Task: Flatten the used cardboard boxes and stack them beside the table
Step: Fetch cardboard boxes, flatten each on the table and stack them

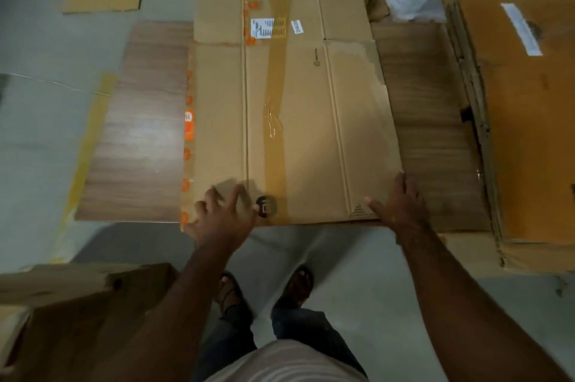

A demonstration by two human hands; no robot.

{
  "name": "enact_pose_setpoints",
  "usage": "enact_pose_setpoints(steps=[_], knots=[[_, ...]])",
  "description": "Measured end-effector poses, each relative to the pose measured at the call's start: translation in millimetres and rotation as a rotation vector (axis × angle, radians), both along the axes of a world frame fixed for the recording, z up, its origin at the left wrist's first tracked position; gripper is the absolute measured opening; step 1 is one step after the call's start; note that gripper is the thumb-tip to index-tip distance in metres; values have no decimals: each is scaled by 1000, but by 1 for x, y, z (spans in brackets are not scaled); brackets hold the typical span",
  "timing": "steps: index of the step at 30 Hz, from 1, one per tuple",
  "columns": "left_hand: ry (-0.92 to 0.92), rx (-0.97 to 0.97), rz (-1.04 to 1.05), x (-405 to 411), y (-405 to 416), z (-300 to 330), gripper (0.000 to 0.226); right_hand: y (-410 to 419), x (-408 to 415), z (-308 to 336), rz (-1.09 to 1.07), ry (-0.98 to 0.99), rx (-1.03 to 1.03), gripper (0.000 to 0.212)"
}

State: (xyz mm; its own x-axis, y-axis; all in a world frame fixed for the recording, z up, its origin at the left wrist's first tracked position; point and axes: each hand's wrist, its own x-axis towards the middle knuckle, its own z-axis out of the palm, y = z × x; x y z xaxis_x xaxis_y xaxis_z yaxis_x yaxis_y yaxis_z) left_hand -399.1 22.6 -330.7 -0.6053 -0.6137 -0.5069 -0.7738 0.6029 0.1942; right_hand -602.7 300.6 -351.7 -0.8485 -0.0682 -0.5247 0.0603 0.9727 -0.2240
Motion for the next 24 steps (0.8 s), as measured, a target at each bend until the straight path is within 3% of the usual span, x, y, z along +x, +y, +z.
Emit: enact_pose_setpoints(steps=[3,5,10,14,16,19,22,24], knots=[[159,-56,309,17,-21,1,68,7,13,4,0,-1,-3,108],[136,8,475,29,-48,-9,77,8,20,7,-10,26,-5,109],[210,77,574,39,-66,-11,86,4,24,19,-63,-5,-23,120],[135,66,553,64,-69,-6,95,24,38,25,-136,-127,-14,133],[181,134,510,84,-65,-6,84,34,52,30,-234,-119,-84,122],[330,211,516,105,-38,5,47,33,82,40,-290,19,-152,90],[366,37,437,114,-4,24,47,11,121,68,-262,149,-103,64],[352,-52,424,120,18,40,45,2,149,84,-225,169,-80,60]])
